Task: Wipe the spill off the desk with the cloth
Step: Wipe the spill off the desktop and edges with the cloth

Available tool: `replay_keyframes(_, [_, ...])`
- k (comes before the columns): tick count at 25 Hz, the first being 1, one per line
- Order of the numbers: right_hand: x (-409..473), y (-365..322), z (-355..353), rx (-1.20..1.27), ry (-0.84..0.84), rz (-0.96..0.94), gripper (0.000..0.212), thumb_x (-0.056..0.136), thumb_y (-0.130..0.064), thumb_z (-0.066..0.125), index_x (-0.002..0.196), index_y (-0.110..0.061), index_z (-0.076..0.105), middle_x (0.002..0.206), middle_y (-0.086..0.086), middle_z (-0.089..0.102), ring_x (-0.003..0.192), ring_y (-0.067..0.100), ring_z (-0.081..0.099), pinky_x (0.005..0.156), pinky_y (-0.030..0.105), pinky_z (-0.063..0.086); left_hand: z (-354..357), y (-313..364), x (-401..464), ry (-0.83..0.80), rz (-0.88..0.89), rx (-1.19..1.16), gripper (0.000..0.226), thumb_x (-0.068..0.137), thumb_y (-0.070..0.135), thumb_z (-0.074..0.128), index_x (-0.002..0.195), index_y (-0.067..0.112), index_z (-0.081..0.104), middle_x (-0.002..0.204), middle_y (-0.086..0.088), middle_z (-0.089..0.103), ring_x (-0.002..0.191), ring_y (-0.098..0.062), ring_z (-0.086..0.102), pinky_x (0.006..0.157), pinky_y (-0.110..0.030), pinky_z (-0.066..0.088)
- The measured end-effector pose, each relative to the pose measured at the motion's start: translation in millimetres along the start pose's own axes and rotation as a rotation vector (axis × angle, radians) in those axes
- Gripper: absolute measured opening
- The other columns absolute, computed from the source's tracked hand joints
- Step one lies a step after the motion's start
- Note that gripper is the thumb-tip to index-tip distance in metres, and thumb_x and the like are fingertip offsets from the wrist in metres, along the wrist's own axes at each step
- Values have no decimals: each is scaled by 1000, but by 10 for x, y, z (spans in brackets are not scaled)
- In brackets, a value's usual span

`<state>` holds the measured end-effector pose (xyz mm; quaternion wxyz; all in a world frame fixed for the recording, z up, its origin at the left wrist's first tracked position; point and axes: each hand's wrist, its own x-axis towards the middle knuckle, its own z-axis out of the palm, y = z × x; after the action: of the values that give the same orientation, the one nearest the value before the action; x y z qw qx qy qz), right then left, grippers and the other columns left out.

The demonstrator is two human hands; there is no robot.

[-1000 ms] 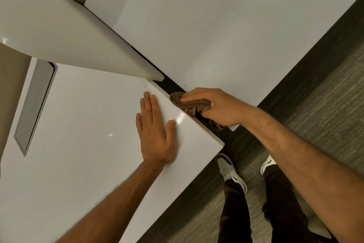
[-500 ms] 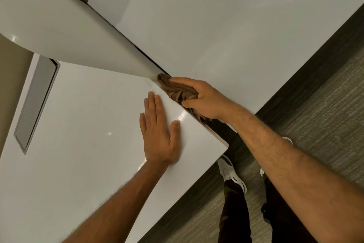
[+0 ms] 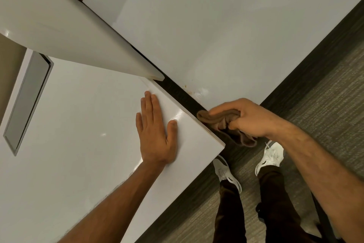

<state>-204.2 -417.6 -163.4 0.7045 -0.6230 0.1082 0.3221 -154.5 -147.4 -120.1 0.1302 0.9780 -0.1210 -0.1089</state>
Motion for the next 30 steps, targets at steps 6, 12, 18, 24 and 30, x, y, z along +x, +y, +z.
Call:
replay_keyframes(6, [352, -431, 273, 148, 88, -129, 72, 83, 14, 56, 134, -35, 62, 130, -18, 67, 116, -4, 61, 89, 5, 47, 9, -7, -7, 17, 9, 14, 77, 104, 58, 24, 168, 24, -2, 177, 10, -4, 163, -12, -3, 129, -26, -12])
replay_keyframes(12, [632, -649, 553, 124, 41, -175, 76, 87, 16, 46, 147, -29, 49, 152, -5, 50, 135, 14, 49, 111, 24, 41, 36, -57, -1, 43, 36, 17, 71, 107, 53, 19, 168, 22, 1, 177, 7, -3, 164, -13, -3, 130, -28, -9])
replay_keyframes(18, [-11, -305, 412, 178, 21, -126, 81, 82, 22, 44, 131, -40, 63, 145, -21, 54, 133, -3, 50, 115, 21, 36, 34, -78, 7, 35, 40, 17, 71, 106, 47, 25, 168, 22, 0, 177, 9, -5, 164, -14, -4, 130, -28, -10])
replay_keyframes(24, [-745, 91, 333, 301, 62, -48, 77, 78, 26, 48, 116, -36, 74, 129, -14, 69, 116, -1, 65, 98, 13, 49, 0, 1, -10, 23, 12, 7, 72, 106, 46, 26, 168, 21, 1, 177, 7, -3, 163, -13, -3, 129, -27, -11])
replay_keyframes(30, [-335, -345, 222, 246, 229, -131, 76, 84, 16, 48, 131, -42, 62, 133, -24, 64, 119, -6, 60, 94, 4, 44, 106, 82, -106, -17, 55, -21, 73, 106, 45, 29, 168, 21, 0, 177, 7, -4, 164, -15, -2, 130, -29, -9])
